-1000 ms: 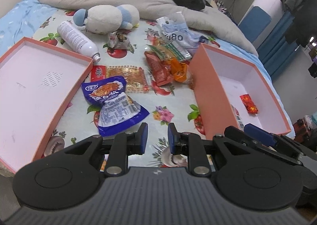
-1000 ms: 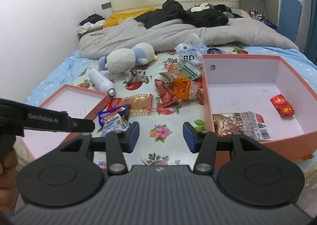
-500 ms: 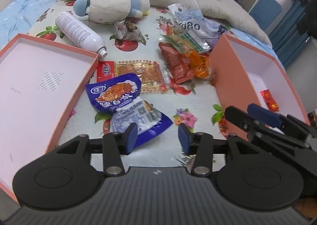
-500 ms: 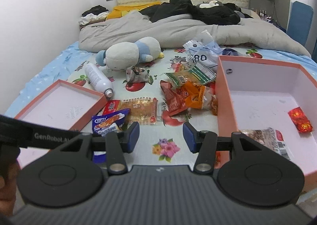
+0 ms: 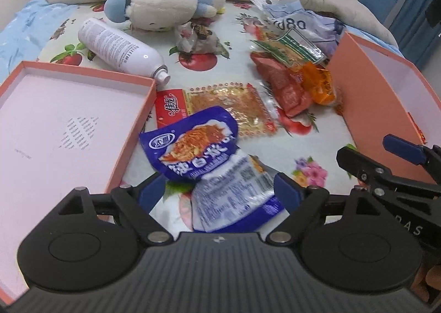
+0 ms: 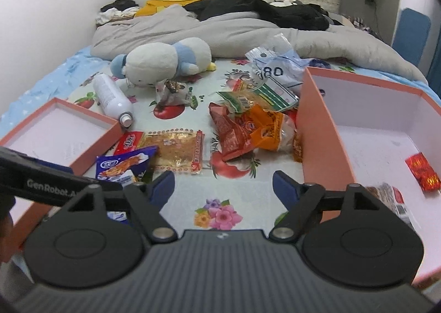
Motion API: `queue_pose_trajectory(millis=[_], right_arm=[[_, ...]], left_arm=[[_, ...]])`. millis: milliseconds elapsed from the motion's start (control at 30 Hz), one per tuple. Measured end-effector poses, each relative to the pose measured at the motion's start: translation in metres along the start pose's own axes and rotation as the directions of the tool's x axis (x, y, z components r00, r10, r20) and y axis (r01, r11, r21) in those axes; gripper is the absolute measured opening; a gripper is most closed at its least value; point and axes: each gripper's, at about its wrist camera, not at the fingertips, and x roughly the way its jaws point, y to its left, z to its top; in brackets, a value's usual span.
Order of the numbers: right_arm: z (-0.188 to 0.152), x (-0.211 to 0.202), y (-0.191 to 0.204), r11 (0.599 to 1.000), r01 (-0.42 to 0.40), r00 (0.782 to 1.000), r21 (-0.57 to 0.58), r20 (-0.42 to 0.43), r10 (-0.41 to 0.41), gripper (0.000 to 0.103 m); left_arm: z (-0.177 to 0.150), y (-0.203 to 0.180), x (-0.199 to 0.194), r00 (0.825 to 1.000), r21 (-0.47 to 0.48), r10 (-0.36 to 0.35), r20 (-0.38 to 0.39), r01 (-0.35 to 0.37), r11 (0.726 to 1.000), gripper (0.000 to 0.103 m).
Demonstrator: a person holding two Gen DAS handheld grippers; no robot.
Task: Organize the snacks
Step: 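Grasp the blue noodle packet with the left tool while the right tool grasps the orange packet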
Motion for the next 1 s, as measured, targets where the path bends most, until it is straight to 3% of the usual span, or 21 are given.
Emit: queue_pose_trajectory(millis=[133, 467, 633, 733, 800, 933, 1000], right_arm=[[0.001, 0.024, 0.0, 1.0, 0.013, 1.0, 0.009, -0.022, -0.013, 0.08], [0.024, 0.081, -0.002, 0.995, 0.101, 0.995, -0.012, 0.016, -0.101, 0.079], [0.039, 0.098, 0.004, 0.968, 0.232, 0.969, -0.092, 0.105, -0.223, 0.079], [0.042, 0.113, 0.003, 0.955, 0.27, 0.96, -0.12, 0.104, -0.259, 0.079], [0.042, 0.126, 0.002, 0.945, 0.294, 0.955, -0.141, 0.093, -0.283, 0.073], [0.044, 0.14, -0.002, 0.928, 0.346, 0.938, -0.137, 0.083, -0.337, 0.072], [0.042, 0.149, -0.002, 0.913, 0.371, 0.929, -0.17, 0.073, -0.364, 0.072]], left_arm=[[0.003, 0.012, 0.019, 1.0, -0.018, 0.009, -0.021, -0.009, 1.0, 0.088], [0.006, 0.021, 0.054, 0.997, -0.079, -0.061, -0.051, 0.057, 0.995, 0.088], [0.003, 0.022, 0.06, 0.996, -0.095, -0.075, -0.043, 0.071, 0.993, 0.088], [0.002, 0.022, 0.061, 0.997, -0.091, -0.075, -0.036, 0.072, 0.993, 0.085], [0.001, 0.021, 0.06, 0.996, -0.088, -0.082, -0.033, 0.079, 0.993, 0.079], [0.001, 0.02, 0.061, 0.995, -0.098, -0.096, -0.026, 0.093, 0.991, 0.07], [0.001, 0.019, 0.061, 0.993, -0.109, -0.115, -0.022, 0.112, 0.988, 0.058]])
